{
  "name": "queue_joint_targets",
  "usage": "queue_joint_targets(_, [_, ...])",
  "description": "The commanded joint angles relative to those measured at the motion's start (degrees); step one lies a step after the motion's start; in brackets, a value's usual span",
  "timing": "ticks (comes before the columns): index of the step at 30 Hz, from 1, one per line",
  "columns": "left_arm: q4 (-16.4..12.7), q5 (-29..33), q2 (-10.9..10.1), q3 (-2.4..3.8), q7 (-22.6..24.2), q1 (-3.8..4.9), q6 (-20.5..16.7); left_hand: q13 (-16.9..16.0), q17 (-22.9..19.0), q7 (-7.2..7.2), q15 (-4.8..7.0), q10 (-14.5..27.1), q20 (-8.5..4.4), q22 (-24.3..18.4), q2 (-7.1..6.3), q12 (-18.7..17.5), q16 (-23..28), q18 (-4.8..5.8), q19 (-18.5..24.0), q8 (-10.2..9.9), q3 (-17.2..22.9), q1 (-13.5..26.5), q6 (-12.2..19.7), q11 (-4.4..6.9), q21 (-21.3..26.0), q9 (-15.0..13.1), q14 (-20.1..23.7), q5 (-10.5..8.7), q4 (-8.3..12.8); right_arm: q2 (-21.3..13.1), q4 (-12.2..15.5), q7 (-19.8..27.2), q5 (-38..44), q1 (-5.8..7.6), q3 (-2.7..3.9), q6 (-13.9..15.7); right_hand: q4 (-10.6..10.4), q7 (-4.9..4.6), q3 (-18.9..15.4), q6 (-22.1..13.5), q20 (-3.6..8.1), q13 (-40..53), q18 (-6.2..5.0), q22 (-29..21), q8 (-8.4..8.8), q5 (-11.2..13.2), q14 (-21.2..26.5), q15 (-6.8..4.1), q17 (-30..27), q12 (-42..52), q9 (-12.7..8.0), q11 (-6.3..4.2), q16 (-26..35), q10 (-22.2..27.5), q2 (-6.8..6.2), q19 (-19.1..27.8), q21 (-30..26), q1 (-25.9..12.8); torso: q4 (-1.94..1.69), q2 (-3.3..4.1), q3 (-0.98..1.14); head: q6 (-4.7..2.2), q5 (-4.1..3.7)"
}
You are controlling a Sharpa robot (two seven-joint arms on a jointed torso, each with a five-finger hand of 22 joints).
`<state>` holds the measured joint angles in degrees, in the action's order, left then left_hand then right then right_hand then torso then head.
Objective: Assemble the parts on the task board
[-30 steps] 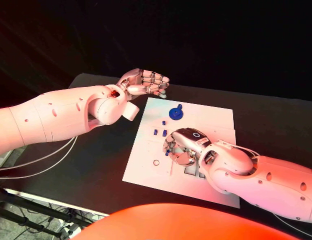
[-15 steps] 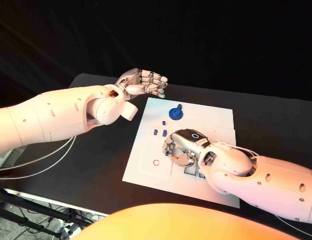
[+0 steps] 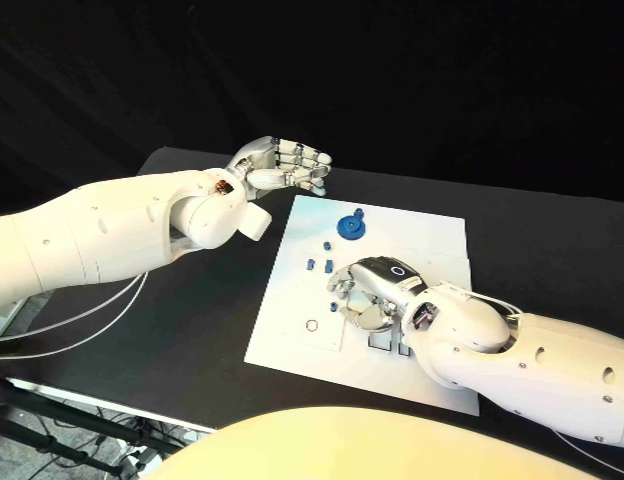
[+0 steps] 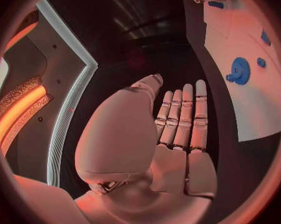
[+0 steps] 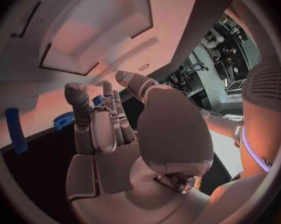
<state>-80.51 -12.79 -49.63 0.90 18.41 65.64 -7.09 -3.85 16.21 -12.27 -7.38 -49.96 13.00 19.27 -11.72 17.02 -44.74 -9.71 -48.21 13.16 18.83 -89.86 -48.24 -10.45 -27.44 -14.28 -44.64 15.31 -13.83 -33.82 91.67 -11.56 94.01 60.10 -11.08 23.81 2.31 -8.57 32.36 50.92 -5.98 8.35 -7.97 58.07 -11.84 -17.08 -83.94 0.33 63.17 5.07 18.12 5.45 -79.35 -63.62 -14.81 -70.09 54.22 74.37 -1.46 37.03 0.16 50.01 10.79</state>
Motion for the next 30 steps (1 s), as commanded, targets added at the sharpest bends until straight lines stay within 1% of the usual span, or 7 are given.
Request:
queue_joint_targets(1, [0.0,-1.3,0.0,0.04,0.4,0.04,0.6,0.0,-0.1,-0.76,-0.21,0.4,-0.01,0.1,-0.01,-0.2,0.2,-0.38,0.1,0.2,0.6,-0.1,0.0,-0.03,0.1,0.0,-0.2,0.13,0.0,-0.3,0.2,0.1,-0.6,-0.02,-0.02,0.2,0.0,0.22,-1.0,-0.7,-0.34,0.2,-0.29,-0.2,0.42,0.3,-0.7,0.33,-0.2,0.7,0.0,0.07,0.1,1.2,-0.86,-0.2,-0.5,0.1,-0.07,0.01,0.01,-0.01,-0.11])
queue_joint_targets(9, [0.1,-1.6,-0.2,0.04,0.4,0.04,0.6,0.0,-0.1,-0.76,-0.21,0.4,-0.01,0.1,-0.01,-0.2,0.2,-0.38,0.1,0.2,0.6,-0.1,0.0,-0.03,0.1,0.0,-0.2,0.13,0.0,-2.7,2.4,-0.2,-1.2,0.61,0.01,0.9,-0.4,-0.25,-2.7,-0.2,-0.44,0.7,-0.21,-0.2,0.05,0.1,-0.8,0.38,-0.2,3.0,0.3,0.13,0.1,2.9,-0.21,-0.8,-0.7,0.5,0.02,0.01,0.01,-0.01,-0.36])
queue_joint_targets(12, [-0.1,-1.9,-0.3,0.04,0.6,0.03,0.0,0.0,-0.1,-0.76,-0.21,0.4,-0.01,0.1,-0.01,-0.2,0.2,-0.38,0.1,0.2,0.6,-0.1,0.0,-0.03,0.1,0.0,-0.2,0.13,0.0,-4.9,4.2,-0.8,-1.8,1.82,0.06,0.4,-0.5,-0.31,-2.8,0.3,-0.42,0.8,-0.09,0.2,-0.21,0.1,-0.9,0.36,0.2,3.9,0.5,0.09,-0.2,2.9,0.07,-1.2,-0.3,0.6,-0.02,0.0,-0.05,-0.01,-1.08])
queue_joint_targets(16, [-0.6,-2.4,-0.8,0.05,1.1,0.03,-0.7,0.0,-0.1,-0.79,-0.17,0.4,-0.04,0.2,0.01,-0.1,0.2,-0.4,0.1,0.3,0.7,-0.2,-0.1,0.0,0.0,-0.1,-0.2,0.14,0.1,-8.6,6.6,-1.9,-3.2,4.29,0.16,-1.6,-0.9,-0.36,-2.9,0.5,-0.41,1.0,0.15,1.2,-0.25,0.1,-1.3,0.35,2.1,4.6,0.5,0.06,-1.0,3.0,0.19,-2.0,0.8,0.4,0.1,-0.01,-0.19,-0.96,-2.83])
queue_joint_targets(22, [-0.8,-2.1,-1.3,0.04,1.5,0.03,-1.1,0.0,-0.1,-0.79,-0.15,0.3,-0.05,0.2,0.0,0.0,0.2,-0.41,0.0,0.3,0.8,-0.2,-0.1,0.02,0.0,-0.1,-0.2,0.12,0.2,-13.7,8.3,-2.7,-5.6,7.98,0.3,-3.6,-1.7,-0.41,-4.0,-0.4,-0.48,1.0,0.4,2.1,0.24,0.1,-1.7,0.46,3.5,5.8,0.4,0.15,-1.9,4.7,-0.14,-2.9,1.7,-0.1,0.09,-0.09,-0.13,-1.41,-4.67])
queue_joint_targets(29, [-1.5,-2.0,-1.8,0.04,1.7,0.03,-1.3,-0.1,-0.1,-0.77,-0.1,0.0,-0.08,0.3,0.01,0.2,0.1,-0.43,0.0,0.4,0.9,-0.3,-0.1,0.07,-0.1,-0.1,-0.3,0.12,0.3,-16.5,7.2,-2.9,-6.9,9.54,0.35,-7.3,-4.9,0.68,-16.0,-2.1,-1.08,-0.4,0.28,1.5,1.57,-0.3,-1.6,1.06,4.4,9.5,0.2,0.83,-2.7,11.0,1.89,-3.0,0.1,3.7,0.14,0.02,-0.04,-1.79,-5.75])
queue_joint_targets(30, [-1.5,-2.0,-1.8,0.04,1.7,0.03,-1.3,-0.1,-0.1,-0.77,-0.1,0.0,-0.08,0.3,0.01,0.2,0.1,-0.43,0.0,0.4,0.9,-0.3,-0.1,0.07,-0.1,-0.1,-0.3,0.12,0.3,-16.6,6.9,-3.0,-6.9,9.62,0.36,-7.9,-7.2,1.32,-22.3,-2.7,-1.48,-1.0,0.14,0.5,2.11,-0.6,-1.7,1.4,5.4,11.0,0.2,1.27,-3.1,13.1,3.32,-2.8,-1.4,6.4,0.15,0.01,-0.04,-1.79,-5.82])
